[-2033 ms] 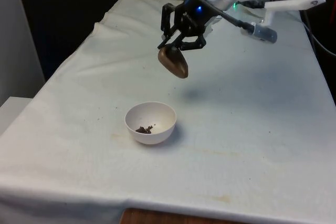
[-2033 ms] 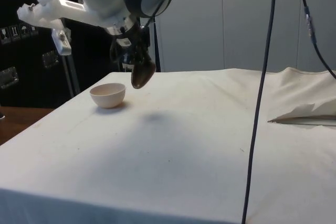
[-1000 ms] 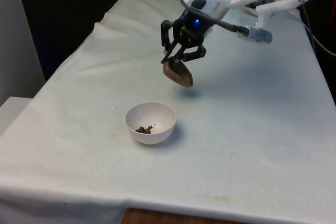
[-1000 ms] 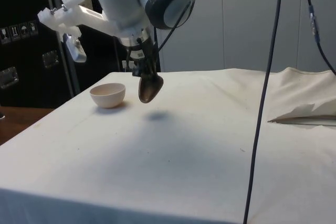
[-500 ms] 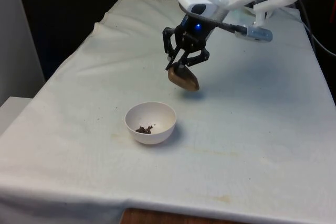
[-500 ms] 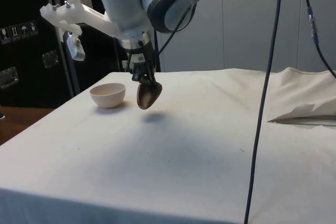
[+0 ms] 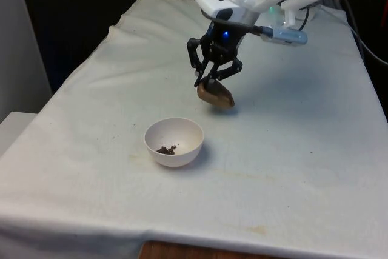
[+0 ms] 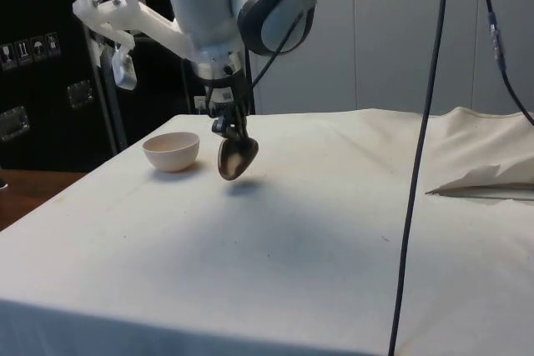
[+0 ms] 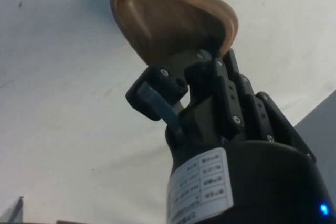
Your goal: Pour the coffee beans from the cup into the bowl.
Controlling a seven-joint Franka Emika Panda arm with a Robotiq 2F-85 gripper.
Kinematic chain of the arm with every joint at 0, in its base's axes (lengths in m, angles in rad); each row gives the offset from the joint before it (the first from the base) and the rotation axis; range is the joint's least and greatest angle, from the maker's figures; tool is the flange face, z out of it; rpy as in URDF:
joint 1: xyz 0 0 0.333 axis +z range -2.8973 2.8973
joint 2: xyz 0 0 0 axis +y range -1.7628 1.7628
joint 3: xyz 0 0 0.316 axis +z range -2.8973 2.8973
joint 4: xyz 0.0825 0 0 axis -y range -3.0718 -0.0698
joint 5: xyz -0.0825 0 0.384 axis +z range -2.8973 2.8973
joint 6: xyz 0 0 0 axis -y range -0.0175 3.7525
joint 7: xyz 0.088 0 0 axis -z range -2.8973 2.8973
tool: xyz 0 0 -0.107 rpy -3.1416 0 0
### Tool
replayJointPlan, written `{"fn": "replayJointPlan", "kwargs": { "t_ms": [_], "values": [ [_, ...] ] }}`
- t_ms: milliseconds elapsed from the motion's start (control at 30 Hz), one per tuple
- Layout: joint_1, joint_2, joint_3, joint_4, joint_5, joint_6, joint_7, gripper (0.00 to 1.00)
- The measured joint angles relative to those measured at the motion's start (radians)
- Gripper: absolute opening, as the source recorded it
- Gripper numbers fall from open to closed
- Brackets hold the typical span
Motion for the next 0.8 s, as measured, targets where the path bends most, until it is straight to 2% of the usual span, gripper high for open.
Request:
{"fn": "replayJointPlan", "kwargs": {
  "t_ms": [67, 267, 467, 800],
  "values": [
    [0.000, 0.000, -0.003, -0.002, 0.007, 0.005, -0.007, 0.02],
    [0.000, 0.000, -0.025, -0.011, 0.079, 0.036, -0.073, 0.02],
    [-0.001, 0.002, -0.036, -0.014, 0.116, 0.050, -0.106, 0.02],
    [-0.002, 0.005, -0.060, -0.022, 0.235, 0.079, -0.219, 0.02]
  ]
}}
